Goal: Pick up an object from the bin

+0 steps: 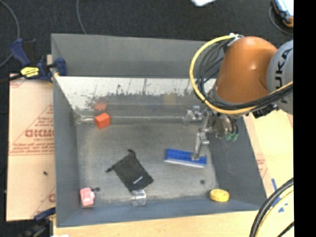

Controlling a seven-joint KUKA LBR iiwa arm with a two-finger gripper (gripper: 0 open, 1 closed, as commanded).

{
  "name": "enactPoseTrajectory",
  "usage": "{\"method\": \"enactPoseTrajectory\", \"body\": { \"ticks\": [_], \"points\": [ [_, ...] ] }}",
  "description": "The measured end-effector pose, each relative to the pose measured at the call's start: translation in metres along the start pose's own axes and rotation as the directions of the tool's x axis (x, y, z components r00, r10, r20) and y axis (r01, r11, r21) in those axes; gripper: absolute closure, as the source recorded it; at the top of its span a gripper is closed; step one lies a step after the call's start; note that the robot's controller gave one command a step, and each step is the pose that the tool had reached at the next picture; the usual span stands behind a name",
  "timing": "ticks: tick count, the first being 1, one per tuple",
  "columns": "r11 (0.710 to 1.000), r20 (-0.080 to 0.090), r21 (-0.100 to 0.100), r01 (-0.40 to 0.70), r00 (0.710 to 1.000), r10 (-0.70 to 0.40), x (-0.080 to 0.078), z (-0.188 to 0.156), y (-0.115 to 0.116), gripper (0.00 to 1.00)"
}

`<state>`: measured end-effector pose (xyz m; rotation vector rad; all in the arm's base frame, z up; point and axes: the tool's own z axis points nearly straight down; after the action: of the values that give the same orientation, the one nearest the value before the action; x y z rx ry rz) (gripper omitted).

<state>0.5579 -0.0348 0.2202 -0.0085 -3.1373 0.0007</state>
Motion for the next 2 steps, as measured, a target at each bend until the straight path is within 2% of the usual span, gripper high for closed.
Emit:
{"method": "enactPoseTrajectory", "body": {
  "ticks": [1, 2],
  "points": [
    [1.000, 0.009, 0.001, 0.001, 1.000, -0.001, -0.001, -0.005, 0.000, 0.00],
    [0.997, 0.007, -0.001, -0.071, 0.997, 0.071, 0.017, 0.076, -0.029, 0.00]
  ]
}}
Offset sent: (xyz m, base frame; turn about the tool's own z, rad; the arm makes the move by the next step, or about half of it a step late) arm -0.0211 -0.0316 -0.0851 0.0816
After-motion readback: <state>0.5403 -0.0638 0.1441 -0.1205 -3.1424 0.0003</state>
